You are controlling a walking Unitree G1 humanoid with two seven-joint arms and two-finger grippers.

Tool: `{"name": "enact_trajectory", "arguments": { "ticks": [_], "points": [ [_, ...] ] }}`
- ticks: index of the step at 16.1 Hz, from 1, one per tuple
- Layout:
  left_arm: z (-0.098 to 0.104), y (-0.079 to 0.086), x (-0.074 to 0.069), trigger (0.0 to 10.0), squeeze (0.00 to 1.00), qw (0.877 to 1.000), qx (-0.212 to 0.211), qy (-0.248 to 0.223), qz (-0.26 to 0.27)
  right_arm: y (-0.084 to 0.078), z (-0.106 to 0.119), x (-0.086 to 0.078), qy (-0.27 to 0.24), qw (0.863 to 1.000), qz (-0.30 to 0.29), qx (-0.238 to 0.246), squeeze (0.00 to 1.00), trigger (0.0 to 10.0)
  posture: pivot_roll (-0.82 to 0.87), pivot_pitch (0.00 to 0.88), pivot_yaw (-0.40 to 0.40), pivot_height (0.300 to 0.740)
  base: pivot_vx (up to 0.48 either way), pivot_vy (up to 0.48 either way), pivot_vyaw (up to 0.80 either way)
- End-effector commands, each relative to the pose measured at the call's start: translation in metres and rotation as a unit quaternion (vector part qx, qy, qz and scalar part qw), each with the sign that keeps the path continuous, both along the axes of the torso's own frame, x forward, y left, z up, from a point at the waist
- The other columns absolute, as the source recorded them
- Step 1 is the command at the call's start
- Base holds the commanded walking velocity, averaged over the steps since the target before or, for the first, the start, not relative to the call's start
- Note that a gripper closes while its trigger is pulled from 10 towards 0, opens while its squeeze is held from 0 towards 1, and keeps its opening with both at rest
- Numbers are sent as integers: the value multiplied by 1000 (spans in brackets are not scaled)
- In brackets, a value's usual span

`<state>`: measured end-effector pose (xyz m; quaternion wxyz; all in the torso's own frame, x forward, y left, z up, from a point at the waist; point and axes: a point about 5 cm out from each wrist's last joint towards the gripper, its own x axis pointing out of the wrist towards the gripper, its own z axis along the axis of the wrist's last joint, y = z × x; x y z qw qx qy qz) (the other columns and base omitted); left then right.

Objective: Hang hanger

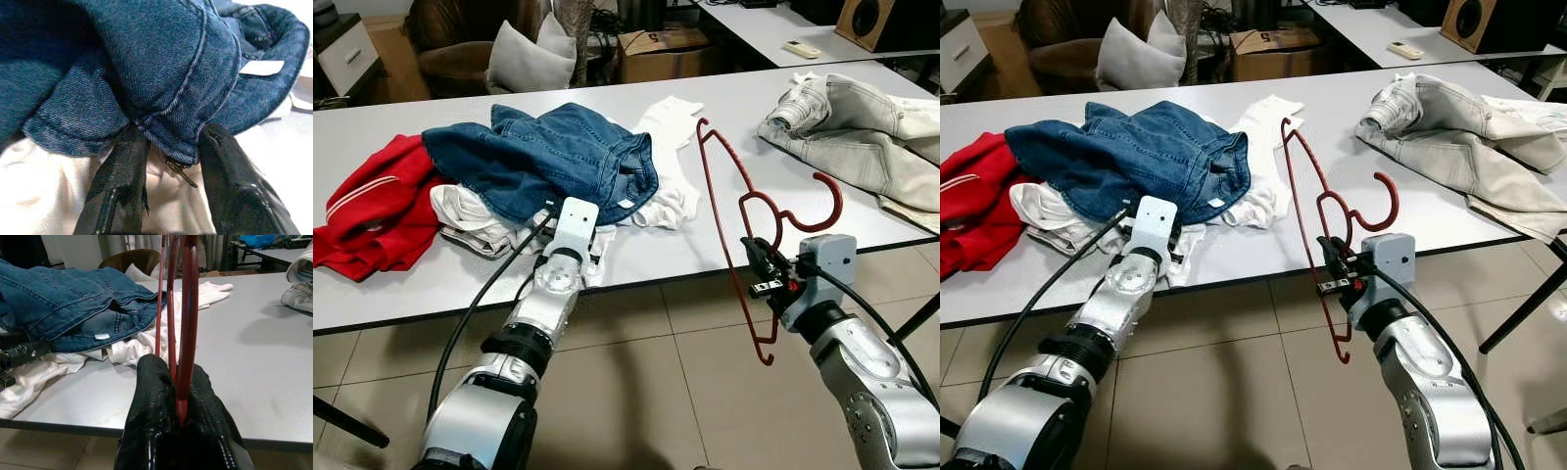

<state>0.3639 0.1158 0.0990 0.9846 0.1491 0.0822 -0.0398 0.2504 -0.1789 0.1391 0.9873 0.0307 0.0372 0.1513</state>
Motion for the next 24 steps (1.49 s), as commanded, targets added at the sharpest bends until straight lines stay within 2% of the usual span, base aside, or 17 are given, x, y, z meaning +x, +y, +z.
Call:
{"name": "enact_trajectory", "arguments": {
  "ticks": [1,3,6,9,10,12,13,14,16,17,18,19,20,21,22,23,24],
  "points": [
    [8,4,2,0,0,1000,7,-24,6,-1,3,0,-9,1000,-5,0,0,10000,-265,0,80,740,0,0,0],
    [20,4,1,0,0,998,17,-54,-23,0,4,1,-10,1000,-4,0,0,10000,-263,0,78,740,0,0,0],
    [43,3,-2,0,0,987,13,-92,-133,1,4,2,-13,1000,-2,1,0,10000,-257,0,76,740,0,0,0],
    [72,18,-6,0,0,975,7,-104,-198,2,4,2,-15,1000,0,1,0,10000,-257,0,76,740,0,0,0],
    [82,23,-7,0,0,972,-1,-117,-206,2,4,2,-15,1000,1,2,0,10000,-240,0,67,740,0,0,0],
    [124,51,-8,0,0,968,-48,-178,-169,4,3,4,-15,1000,6,6,0,10000,-226,0,55,740,0,0,0],
    [137,65,-7,0,0,969,-31,-200,-142,7,2,5,-13,1000,13,8,0,10000,-214,0,48,740,0,0,0],
    [135,74,-6,0,0,974,-7,-190,-123,9,1,6,-12,1000,17,9,0,10000,-211,0,47,740,0,0,0],
    [119,80,-9,0,0,984,30,-136,-114,11,1,6,-12,1000,20,10,0,10000,-209,0,47,740,0,0,0],
    [91,79,-15,0,0,988,57,-50,-133,12,0,6,-12,1000,20,10,0,10000,-206,0,49,740,0,0,0],
    [73,76,-21,0,0,988,62,0,-144,12,0,6,-11,1000,21,10,0,10000,-206,0,49,740,0,0,0],
    [52,69,-31,0,0,985,50,53,-158,12,-1,5,-10,1000,21,10,0,10000,-206,0,49,740,0,0,0],
    [44,63,-35,0,0,987,25,66,-147,11,-2,5,-10,1000,21,9,0,10000,-212,0,54,740,0,0,0],
    [41,58,-35,10000,0,990,16,59,-129,11,-3,5,-9,1000,20,8,0,10000,-212,0,55,740,0,0,0],
    [41,55,-35,10000,0,991,11,48,-124,11,-3,5,-9,1000,20,8,0,10000,-213,0,56,740,0,0,0],
    [42,49,-36,10000,847,989,36,24,-142,11,-3,5,-10,1000,20,8,0,10000,-214,0,57,740,0,0,0],
    [42,47,-37,10000,1000,988,51,12,-143,12,-2,5,-10,1000,21,7,0,10000,-214,0,57,740,0,0,0]
  ]
}}
